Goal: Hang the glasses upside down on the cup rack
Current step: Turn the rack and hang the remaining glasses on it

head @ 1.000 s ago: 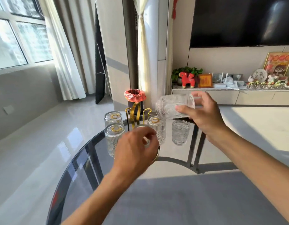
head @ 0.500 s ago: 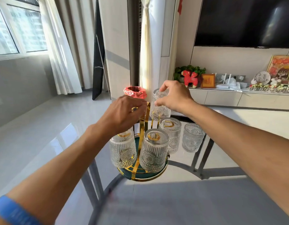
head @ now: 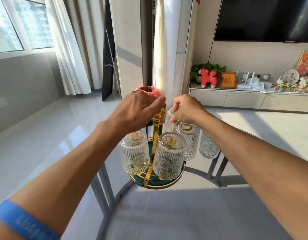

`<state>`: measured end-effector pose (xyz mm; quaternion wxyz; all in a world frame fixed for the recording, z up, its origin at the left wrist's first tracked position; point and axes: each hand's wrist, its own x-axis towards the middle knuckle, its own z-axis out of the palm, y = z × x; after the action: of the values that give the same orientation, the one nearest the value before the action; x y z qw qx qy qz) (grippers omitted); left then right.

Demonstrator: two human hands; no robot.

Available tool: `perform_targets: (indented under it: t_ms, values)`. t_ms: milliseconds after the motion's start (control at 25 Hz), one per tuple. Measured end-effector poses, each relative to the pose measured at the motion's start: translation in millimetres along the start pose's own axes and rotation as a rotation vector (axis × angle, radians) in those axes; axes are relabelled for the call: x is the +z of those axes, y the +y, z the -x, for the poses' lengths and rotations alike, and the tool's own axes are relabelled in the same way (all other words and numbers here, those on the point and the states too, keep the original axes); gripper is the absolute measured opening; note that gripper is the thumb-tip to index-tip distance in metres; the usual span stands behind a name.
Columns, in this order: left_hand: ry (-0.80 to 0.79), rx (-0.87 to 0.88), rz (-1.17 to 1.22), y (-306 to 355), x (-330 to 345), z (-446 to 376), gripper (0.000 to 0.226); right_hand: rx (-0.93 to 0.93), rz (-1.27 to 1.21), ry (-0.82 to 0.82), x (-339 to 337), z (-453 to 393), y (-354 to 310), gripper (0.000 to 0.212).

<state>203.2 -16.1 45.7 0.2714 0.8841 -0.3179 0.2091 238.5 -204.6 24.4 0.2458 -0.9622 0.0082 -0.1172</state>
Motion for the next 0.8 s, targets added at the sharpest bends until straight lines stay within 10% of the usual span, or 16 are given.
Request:
perform_targets:
  t_ms: [200, 400, 520, 800]
  values:
    - [-0.052, -0.077, -0.051, 17.1, -2.0, 3.5, 0.062, -0.029, -0.055, -0.125, -22.7, 16.0, 3.8, 0.026]
    - [0.161, 0.105, -0.196, 77.5, 30.7, 46.6, 0.034, 0.013, -0.297, 0.398, -29.7, 94.5, 70.0, 0.023]
    - [0.119, 0.172, 0.062, 133.8, 97.7, 99.5, 0.035, 0.22, -0.34, 0.307, -9.3, 143.8, 119.9, 0.019]
    - [-0.112, -0.564, 0.451, 139.6, 220.3, 85.5, 0.085, 0.165, -0.361, 0.038, 33.3, 214.3, 184.6, 0.021]
